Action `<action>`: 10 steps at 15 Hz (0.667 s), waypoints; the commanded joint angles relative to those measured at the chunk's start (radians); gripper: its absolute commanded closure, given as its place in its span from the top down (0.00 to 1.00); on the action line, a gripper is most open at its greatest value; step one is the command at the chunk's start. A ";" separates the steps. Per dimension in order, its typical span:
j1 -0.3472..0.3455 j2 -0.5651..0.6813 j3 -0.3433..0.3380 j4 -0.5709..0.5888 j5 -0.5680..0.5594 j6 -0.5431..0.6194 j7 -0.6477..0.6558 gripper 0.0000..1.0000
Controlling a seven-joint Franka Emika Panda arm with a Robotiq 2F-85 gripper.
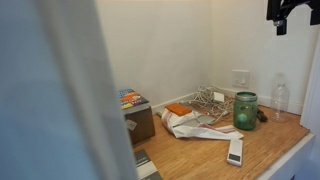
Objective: Move the clear bottle to the left
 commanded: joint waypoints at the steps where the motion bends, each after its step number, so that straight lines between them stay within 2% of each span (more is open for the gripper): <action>1: 0.016 0.001 -0.013 0.002 -0.006 -0.003 0.005 1.00; 5: 0.016 0.001 -0.013 0.002 -0.006 -0.003 0.005 1.00; 10: -0.020 0.089 -0.005 0.068 0.021 -0.039 0.237 1.00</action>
